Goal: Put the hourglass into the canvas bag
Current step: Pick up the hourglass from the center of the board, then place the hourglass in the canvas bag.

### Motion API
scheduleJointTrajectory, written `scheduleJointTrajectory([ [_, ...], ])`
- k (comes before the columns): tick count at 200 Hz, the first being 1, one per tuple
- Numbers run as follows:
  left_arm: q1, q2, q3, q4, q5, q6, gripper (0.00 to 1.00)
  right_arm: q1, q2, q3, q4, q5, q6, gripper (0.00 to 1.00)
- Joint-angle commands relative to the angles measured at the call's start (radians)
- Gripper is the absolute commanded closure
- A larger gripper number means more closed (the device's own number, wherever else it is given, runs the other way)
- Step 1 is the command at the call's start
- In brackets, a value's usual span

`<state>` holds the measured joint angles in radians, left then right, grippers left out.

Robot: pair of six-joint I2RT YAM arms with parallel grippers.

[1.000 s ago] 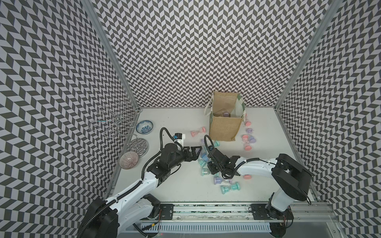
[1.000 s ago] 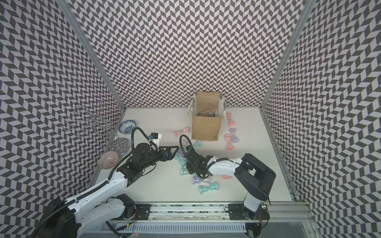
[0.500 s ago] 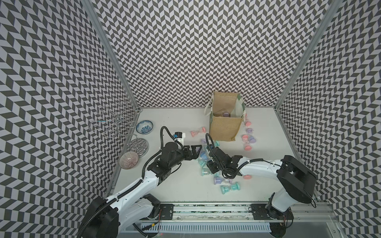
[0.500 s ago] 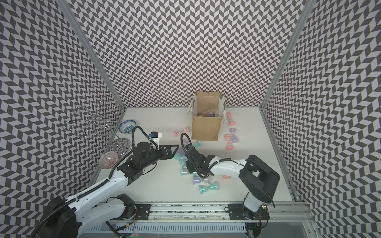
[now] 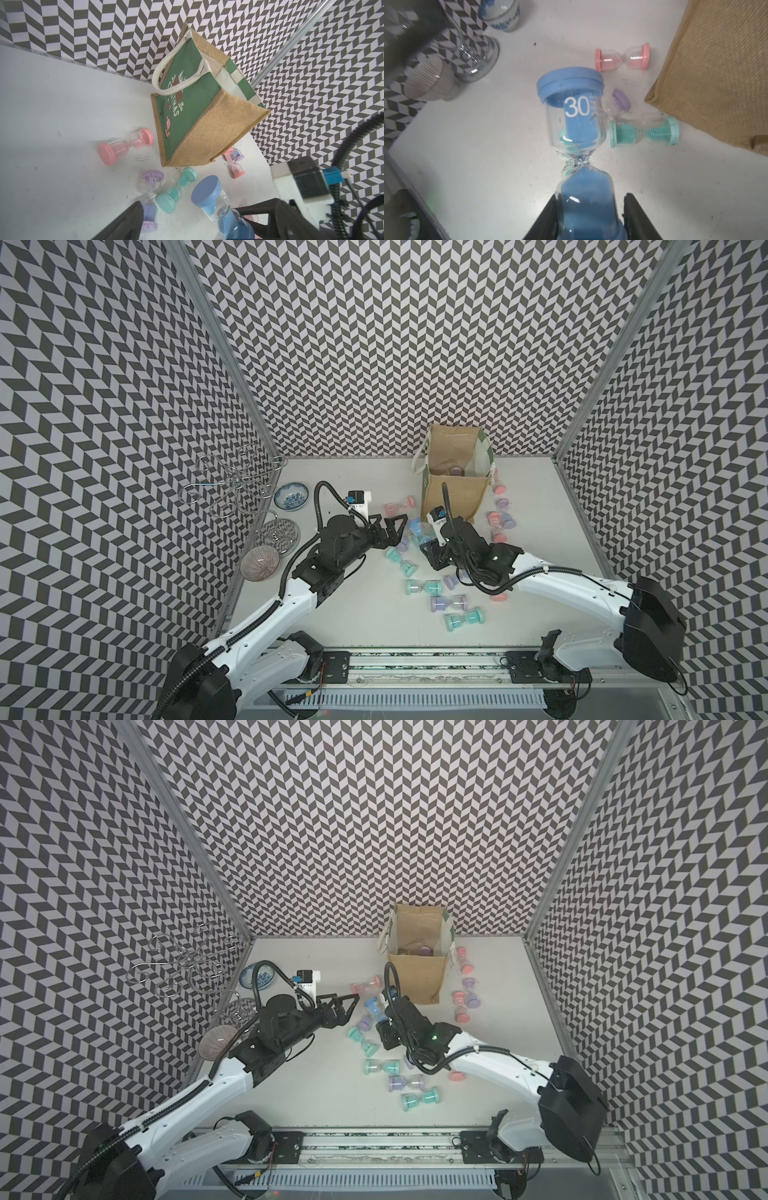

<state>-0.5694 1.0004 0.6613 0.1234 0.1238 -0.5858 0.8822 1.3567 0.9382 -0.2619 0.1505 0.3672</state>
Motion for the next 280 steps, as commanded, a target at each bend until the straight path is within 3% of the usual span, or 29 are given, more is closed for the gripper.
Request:
scheduleJointTrajectory([
  [1, -0.005, -0.031, 0.045, -0.035, -0.019, 0.030, 0.01, -0.021, -0.069, 0.047, 0.034, 0.043, 0.002, 0.81],
  [81, -0.006, 0.042, 0.141, -0.032, 0.017, 0.038, 0.01, -0.235, -0.045, 0.272, 0.028, 0.053, -0.075, 0.81],
  [143, -0.006, 0.179, 0.191, 0.032, 0.060, 0.039, 0.01, -0.413, 0.176, 0.497, -0.032, -0.015, -0.112, 0.81],
  [198, -0.009, 0.266, 0.212, 0.079, 0.072, 0.046, 0.01, -0.475, 0.354, 0.625, -0.030, -0.020, -0.135, 0.78],
  [280, -0.015, 0.326, 0.209, 0.095, 0.073, 0.078, 0.01, -0.483, 0.630, 0.851, -0.144, -0.044, -0.185, 0.74],
])
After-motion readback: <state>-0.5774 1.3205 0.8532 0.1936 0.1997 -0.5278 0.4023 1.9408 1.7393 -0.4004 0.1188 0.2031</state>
